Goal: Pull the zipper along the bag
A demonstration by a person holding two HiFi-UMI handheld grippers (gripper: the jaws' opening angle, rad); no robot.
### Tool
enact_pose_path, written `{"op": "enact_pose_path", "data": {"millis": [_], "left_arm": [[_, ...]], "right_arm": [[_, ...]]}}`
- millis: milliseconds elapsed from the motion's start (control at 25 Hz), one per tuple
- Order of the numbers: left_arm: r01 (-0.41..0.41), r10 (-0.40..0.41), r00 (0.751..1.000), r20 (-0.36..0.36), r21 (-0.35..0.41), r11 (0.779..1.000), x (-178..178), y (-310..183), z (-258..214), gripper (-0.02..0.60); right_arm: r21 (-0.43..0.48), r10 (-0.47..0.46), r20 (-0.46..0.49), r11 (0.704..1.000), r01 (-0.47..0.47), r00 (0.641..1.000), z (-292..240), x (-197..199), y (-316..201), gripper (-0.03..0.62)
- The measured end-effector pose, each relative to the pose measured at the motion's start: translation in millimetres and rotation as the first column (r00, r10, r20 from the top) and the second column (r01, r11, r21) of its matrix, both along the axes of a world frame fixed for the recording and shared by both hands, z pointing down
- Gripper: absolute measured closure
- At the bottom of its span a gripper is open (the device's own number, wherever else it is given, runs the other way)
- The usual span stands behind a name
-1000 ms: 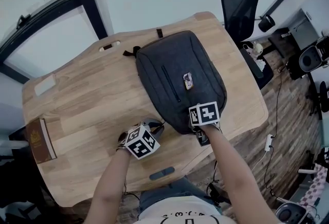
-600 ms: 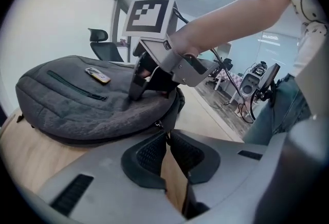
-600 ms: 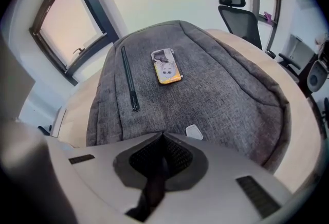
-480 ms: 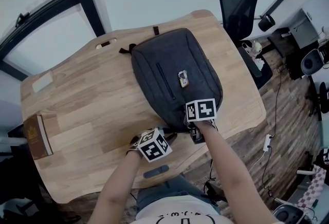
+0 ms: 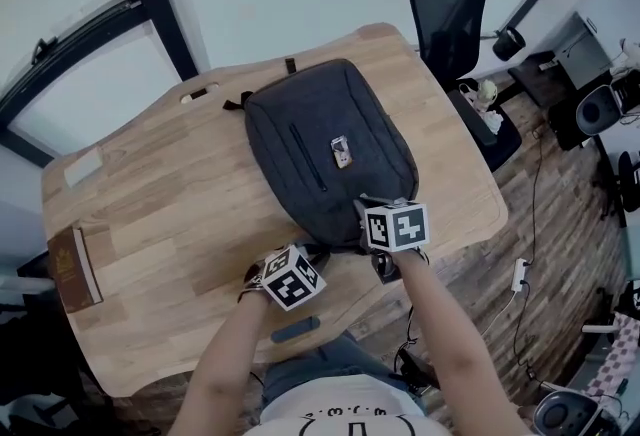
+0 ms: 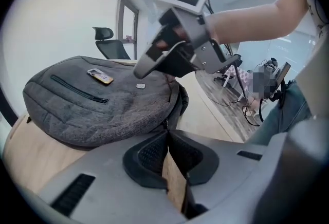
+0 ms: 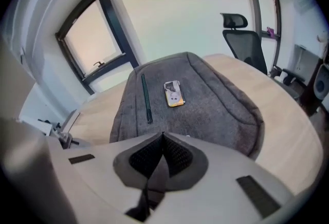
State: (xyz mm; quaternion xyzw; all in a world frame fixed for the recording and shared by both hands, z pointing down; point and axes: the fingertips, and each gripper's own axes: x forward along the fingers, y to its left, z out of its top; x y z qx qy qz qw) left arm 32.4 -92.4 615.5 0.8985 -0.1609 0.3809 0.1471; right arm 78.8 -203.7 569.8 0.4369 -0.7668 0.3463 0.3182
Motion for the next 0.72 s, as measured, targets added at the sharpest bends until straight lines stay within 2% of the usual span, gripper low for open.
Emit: {"op": "enact_pose_path", "data": {"millis": [120, 200, 320, 440, 560, 640, 720], "left_arm": [[0.035, -0.035, 0.999, -0.001, -0.002, 0.999, -3, 0, -1, 0.561], [0.059, -0.059, 0.998, 0.004, -0.004, 0.998, -7, 0, -2, 0.561], [0.096, -0.096, 0.995, 0.03, -0.007, 0.995, -23, 3, -1, 0.561], [0.169, -0.169, 0.984, 0.06, -0.002, 0.986, -52, 3, -1, 0.561], [0.292, -0.291, 0.954, 0.067, -0.012, 0.956, -90, 2, -1, 0.561], [0.381, -0.379, 0.923, 0.065, -0.019, 0.924, -113, 2, -3, 0.561], [0.452, -0.45, 0.891, 0.066, -0.017, 0.892, -130, 2, -4, 0.561]], "right_arm": [[0.051, -0.044, -0.094, 0.997, 0.049, 0.995, -5, 39, 15, 0.543], [0.047, -0.031, -0.118, 0.998, 0.037, 0.993, -2, 67, 23, 0.542], [0.032, 0.015, -0.066, 0.999, -0.013, 0.998, -2, 91, 27, 0.542], [0.024, -0.003, -0.025, 1.0, 0.003, 1.0, -6, 93, 27, 0.543], [0.019, -0.068, -0.059, 0.997, 0.069, 0.996, -4, 84, 22, 0.543], [0.003, -0.131, -0.081, 0.991, 0.131, 0.988, -2, 70, 19, 0.543], [-0.05, -0.204, -0.112, 0.979, 0.2, 0.973, 4, 54, 20, 0.543]]}}
